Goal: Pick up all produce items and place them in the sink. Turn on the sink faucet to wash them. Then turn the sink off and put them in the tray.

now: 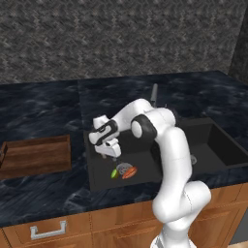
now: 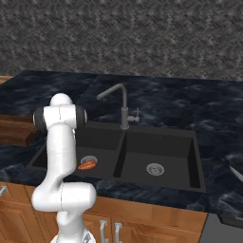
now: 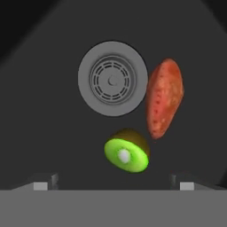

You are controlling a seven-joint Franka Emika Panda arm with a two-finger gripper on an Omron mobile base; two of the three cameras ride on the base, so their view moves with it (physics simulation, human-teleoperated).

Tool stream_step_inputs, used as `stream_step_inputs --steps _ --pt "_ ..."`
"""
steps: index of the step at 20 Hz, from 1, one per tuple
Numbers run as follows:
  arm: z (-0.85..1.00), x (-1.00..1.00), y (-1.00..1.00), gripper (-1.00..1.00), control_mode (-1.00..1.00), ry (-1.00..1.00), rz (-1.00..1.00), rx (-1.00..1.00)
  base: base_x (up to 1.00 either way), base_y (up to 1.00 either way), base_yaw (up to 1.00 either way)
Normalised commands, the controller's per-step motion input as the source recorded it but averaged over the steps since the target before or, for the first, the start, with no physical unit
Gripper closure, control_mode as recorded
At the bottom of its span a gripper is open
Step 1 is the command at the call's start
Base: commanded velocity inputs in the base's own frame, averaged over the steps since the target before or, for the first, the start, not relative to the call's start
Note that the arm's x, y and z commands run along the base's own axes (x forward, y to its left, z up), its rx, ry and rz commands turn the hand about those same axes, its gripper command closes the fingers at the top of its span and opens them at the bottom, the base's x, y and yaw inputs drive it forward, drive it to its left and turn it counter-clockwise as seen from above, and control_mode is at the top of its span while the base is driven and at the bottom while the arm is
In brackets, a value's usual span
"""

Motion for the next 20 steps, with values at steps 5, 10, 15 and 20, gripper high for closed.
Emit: stream_step_inputs --steps 5,10,15,20 --pt "0.64 -0.49 -0.15 -1.00 -1.00 -0.17 0.01 0.00 0.00 0.00 0.00" --pt "0.72 -0.50 -0.20 -1.00 -1.00 -0.20 0.02 0.00 0.00 0.00 0.00" --pt "0.76 -0.52 -0.19 -1.00 -1.00 -0.20 0.04 0.00 0.00 0.00 0.00" --pt "0.74 -0.52 -0.22 -1.00 -1.00 -0.16 0.05 0.00 0.00 0.00 0.00"
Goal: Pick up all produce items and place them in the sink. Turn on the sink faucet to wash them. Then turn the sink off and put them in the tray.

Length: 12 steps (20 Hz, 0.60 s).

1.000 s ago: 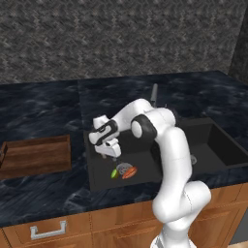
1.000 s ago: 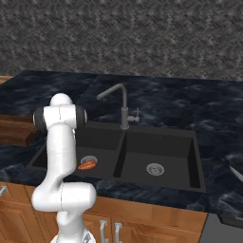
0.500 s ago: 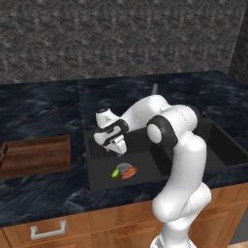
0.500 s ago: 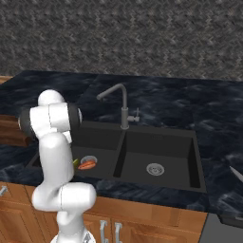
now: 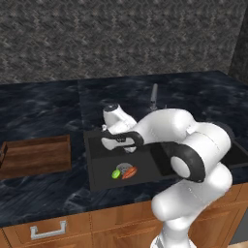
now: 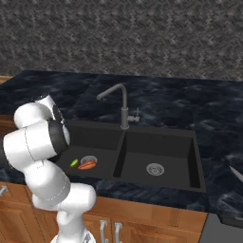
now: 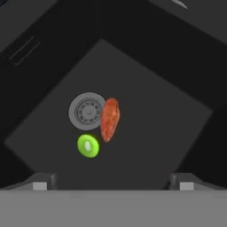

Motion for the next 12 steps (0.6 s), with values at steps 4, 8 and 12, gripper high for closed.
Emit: stream_step_inputs --steps 4,8,12 --pt "0.67 -0.53 -0.23 -1.00 -1.00 -0.12 0.05 0.00 0.00 0.00 0.00" --pt "0.56 -0.50 -0.28 -1.00 -1.00 -0.07 0.06 0.00 0.00 0.00 0.00" --pt "0.61 -0.47 -0.33 -1.00 -1.00 -0.05 0.07 0.00 0.00 0.00 0.00"
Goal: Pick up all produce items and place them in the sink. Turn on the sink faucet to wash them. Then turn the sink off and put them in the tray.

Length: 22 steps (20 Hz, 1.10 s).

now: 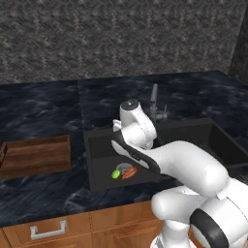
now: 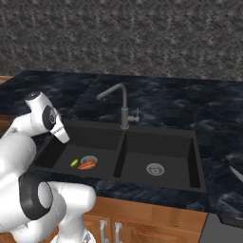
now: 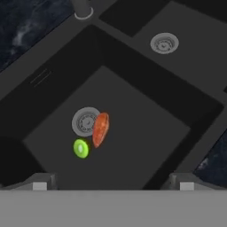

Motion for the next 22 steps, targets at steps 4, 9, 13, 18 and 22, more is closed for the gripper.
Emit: stream_step_inputs --steps 4,9,13,18,22 --pt "0.63 -0.49 -0.30 -1.00 -1.00 -0.02 0.06 0.00 0.00 0.00 0.00" --pt "0.43 -0.52 -0.30 -1.00 -1.00 0.00 0.04 0.00 0.00 0.00 0.00" --pt "0.33 -0.58 -0.42 -1.00 -1.00 0.00 0.02 0.01 0.00 0.00 0.00" --pt "0.37 -0.62 -0.45 -1.00 -1.00 0.00 0.02 0.02 0.00 0.00 0.00" --pt "0.36 -0.61 -0.46 -1.00 -1.00 0.00 0.02 0.01 0.00 0.00 0.00"
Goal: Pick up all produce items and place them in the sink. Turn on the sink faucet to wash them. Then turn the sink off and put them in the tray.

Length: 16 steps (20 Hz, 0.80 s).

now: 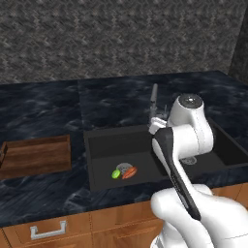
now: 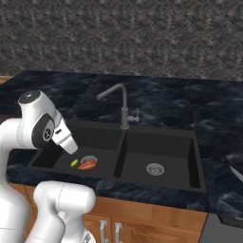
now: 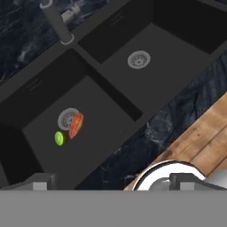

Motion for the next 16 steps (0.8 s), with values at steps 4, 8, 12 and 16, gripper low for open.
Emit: stream_step_inputs --steps 4,8,12,16 --pt "0.43 -0.49 -0.53 -1.00 -1.00 0.00 0.02 0.00 0.00 0.00 0.00" --pt "0.44 -0.32 -0.57 -1.00 -1.00 -0.08 0.03 0.00 0.00 0.00 0.00" --pt "0.22 -0.12 -0.57 -1.00 -1.00 -0.08 0.04 0.03 0.00 0.00 0.00" --pt "0.00 -0.01 -0.46 -1.00 -1.00 -0.07 0.00 0.08 0.00 0.00 0.00"
